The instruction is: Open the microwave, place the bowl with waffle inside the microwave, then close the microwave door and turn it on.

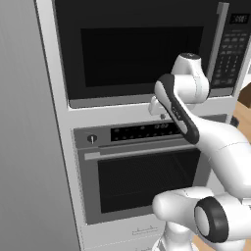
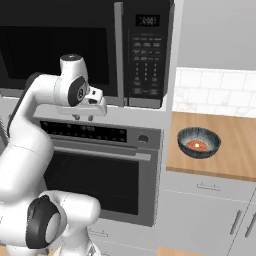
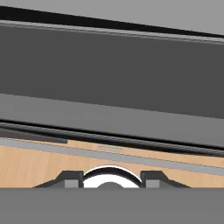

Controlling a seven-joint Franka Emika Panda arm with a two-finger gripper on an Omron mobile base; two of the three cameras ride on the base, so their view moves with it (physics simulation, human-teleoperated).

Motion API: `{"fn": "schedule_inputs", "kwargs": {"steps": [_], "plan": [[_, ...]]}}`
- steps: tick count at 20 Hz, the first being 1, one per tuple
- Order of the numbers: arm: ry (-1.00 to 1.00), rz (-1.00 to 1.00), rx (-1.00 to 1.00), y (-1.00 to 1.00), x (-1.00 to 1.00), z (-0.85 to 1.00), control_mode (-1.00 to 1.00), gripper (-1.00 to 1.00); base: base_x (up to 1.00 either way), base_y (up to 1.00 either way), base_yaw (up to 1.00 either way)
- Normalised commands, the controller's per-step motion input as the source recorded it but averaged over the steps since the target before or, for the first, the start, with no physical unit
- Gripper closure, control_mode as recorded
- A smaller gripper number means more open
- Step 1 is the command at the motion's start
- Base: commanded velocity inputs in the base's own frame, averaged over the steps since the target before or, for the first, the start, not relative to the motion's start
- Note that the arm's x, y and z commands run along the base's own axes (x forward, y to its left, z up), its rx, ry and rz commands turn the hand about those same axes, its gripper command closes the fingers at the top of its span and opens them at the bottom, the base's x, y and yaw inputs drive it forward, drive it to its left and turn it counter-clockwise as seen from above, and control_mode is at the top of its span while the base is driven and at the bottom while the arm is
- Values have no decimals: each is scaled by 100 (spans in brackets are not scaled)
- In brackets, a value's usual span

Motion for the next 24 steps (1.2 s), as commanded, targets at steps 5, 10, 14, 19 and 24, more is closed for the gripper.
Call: {"fn": "schedule_inputs", "kwargs": {"steps": [5, 10, 14, 19, 24], "plan": [[-2, 0, 0, 0, -3, 1, -100, -100, 0, 0, 0], [-24, 0, 0, -7, -33, 30, -100, -100, 0, 0, 0], [-42, 0, 0, -16, -61, 64, -100, -100, 0, 0, 0], [-55, 0, 0, -22, -70, 44, -100, -100, 0, 0, 0], [-45, 0, 0, -19, -33, 61, -100, -100, 0, 0, 0]]}}
